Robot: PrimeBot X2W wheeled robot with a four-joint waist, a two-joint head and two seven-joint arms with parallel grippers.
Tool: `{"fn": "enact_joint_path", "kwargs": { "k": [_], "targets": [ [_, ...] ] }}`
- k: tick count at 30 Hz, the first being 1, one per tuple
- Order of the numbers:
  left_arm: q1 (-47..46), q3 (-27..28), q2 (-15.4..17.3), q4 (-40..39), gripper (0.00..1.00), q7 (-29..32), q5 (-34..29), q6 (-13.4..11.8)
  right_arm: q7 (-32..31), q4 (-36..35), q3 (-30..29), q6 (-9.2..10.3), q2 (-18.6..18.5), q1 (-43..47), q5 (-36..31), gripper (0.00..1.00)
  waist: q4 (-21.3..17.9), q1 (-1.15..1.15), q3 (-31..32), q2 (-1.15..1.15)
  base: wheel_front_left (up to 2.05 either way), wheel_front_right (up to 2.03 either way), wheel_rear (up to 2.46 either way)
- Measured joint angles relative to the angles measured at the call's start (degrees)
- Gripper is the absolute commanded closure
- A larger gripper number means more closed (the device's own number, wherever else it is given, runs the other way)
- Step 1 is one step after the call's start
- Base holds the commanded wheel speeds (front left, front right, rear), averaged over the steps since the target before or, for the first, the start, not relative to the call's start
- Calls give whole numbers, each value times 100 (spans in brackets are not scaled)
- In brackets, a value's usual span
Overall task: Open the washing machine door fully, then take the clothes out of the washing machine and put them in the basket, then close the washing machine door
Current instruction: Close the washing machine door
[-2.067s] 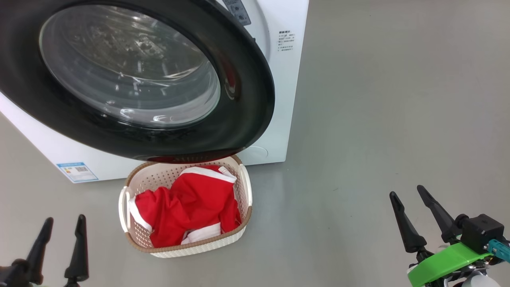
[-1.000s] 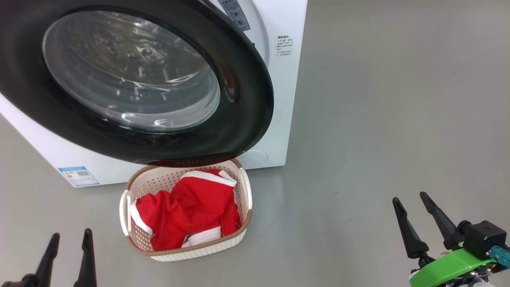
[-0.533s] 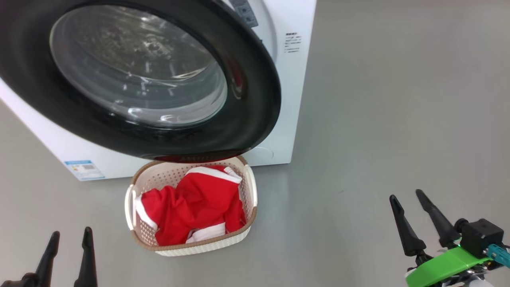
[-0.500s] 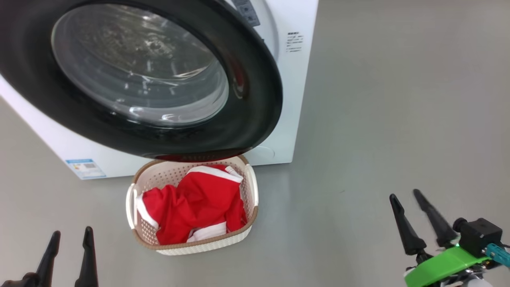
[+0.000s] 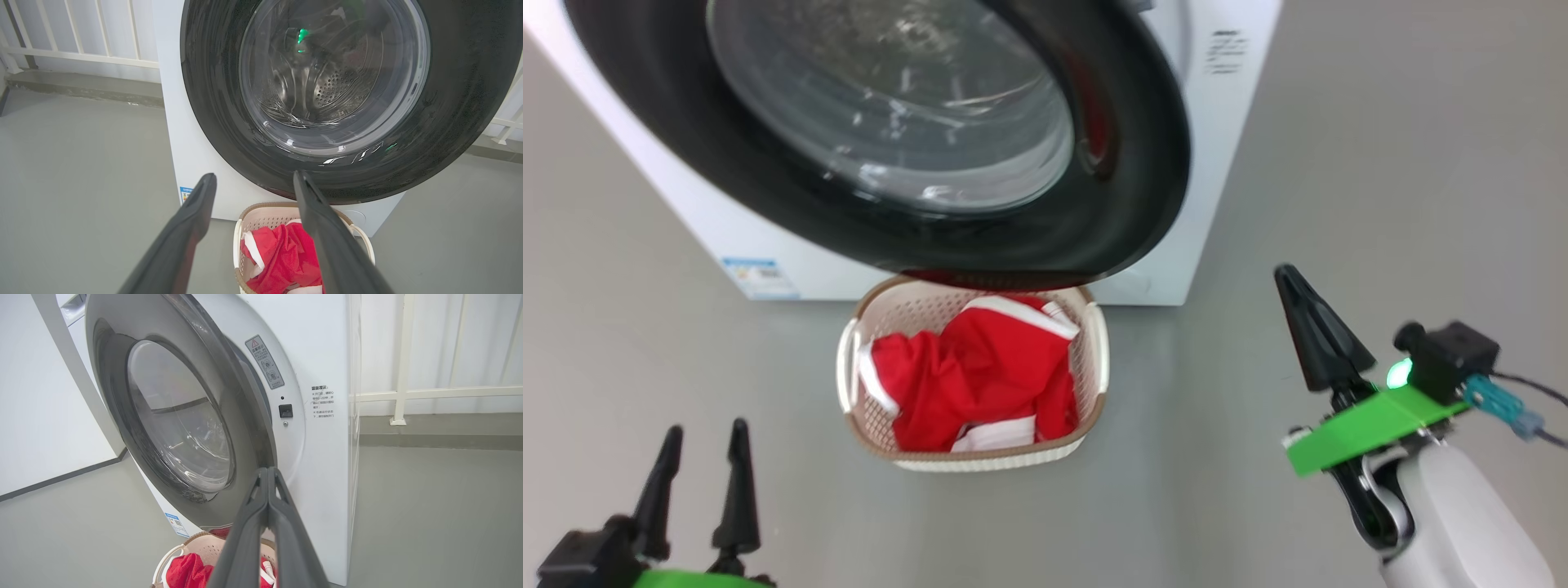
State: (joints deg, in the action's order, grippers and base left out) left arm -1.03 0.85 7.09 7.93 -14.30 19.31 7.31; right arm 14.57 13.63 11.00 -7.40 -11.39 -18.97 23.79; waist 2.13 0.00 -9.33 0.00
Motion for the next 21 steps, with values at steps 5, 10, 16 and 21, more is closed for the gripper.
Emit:
{"fn": "enact_joint_path", "kwargs": {
  "k": [5, 10, 16, 21],
  "targets": [
    [-261, -221, -40, 5, 0, 0, 12, 0, 0, 238, 80, 0, 68, -465, 0, 100, 229, 0, -240, 0, 0, 0, 0],
    [-527, -324, -89, 8, 0, 0, 67, 0, 0, 453, 127, 0, 85, -954, -5, 100, 419, 0, -532, 0, 0, 0, 0],
    [-660, -417, -96, 10, 0, 0, 108, 0, 0, 731, 180, 0, 87, -1439, -7, 100, 600, 0, -825, 0, 0, 0, 0],
    [-818, -505, -94, -3, 0, 0, 129, 0, 1, 860, 169, 0, 81, -1757, 1, 100, 719, 0, -1012, 0, 0, 0, 0]
  ]
}}
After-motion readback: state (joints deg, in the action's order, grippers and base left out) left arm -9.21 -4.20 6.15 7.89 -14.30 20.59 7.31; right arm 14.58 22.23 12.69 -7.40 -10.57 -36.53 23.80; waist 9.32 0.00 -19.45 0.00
